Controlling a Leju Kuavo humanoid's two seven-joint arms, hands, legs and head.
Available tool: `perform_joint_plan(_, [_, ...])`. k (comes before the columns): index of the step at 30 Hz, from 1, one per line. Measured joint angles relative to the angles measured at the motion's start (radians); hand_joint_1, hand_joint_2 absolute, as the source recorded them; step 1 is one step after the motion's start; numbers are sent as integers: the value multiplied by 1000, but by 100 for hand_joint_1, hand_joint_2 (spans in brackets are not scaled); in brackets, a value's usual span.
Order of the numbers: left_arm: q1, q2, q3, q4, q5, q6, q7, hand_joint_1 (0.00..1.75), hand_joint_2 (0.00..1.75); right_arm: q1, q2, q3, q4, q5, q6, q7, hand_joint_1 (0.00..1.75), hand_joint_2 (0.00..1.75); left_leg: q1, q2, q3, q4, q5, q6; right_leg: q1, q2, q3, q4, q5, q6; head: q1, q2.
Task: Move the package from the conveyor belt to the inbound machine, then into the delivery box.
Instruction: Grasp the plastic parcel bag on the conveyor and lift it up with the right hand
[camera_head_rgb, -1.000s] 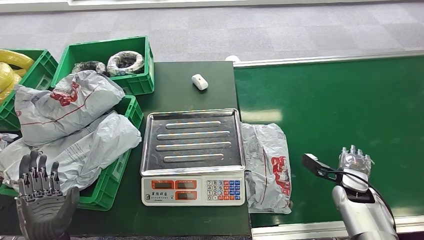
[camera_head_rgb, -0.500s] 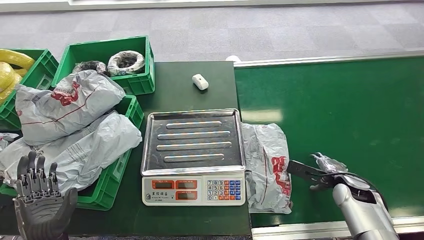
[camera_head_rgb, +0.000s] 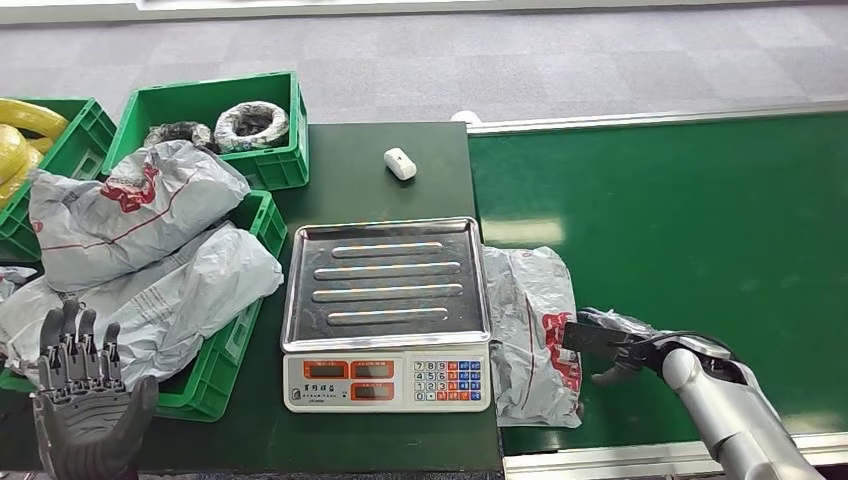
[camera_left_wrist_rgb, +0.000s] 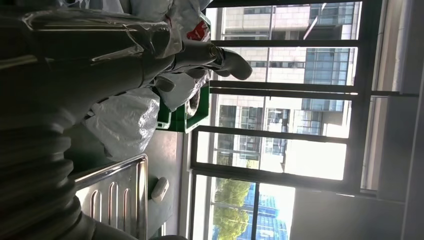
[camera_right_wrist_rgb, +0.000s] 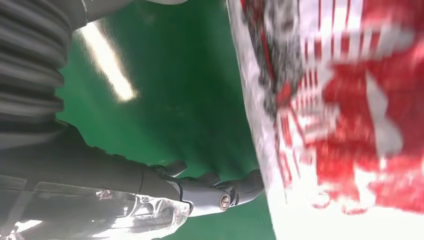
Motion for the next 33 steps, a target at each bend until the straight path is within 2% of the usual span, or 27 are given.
perform_joint_plan(9, [0,0,0,0,-2,-3,1,0,175,17,-11,57,-23,-49,3,-39,0,175,0,0,0,0,0,0,0,0,0,0,0,0,0,0])
perform_joint_plan(18, [0,0,0,0,-2,-3,1,0,175,39,-12,81,-63,-65,3,-43,0,175,0,1,1,0,0,0,0,0,0,0,0,0,0,0])
perform_joint_plan(19, [0,0,0,0,-2,-3,1,0,175,41,-12,85,-69,-67,4,-44,4,175,0,1,1,0,0,0,0,0,0,0,0,0,0,0])
perform_joint_plan(23, [-1,0,0,0,-2,-4,1,0,175,56,-14,101,-93,-80,14,-57,149,175,0,1,1,0,0,0,0,0,0,0,0,0,0,0])
perform_joint_plan(26, [-3,0,0,1,-2,-8,1,0,175,88,-19,118,-149,-105,19,-62,164,175,0,1,1,0,0,0,0,0,0,0,0,0,0,0])
perform_joint_plan(33, [3,0,0,1,-4,-12,-2,0,175,182,-29,154,-336,-125,16,-48,167,175,1,2,1,0,-1,-1,2,1,0,0,0,0,0,0])
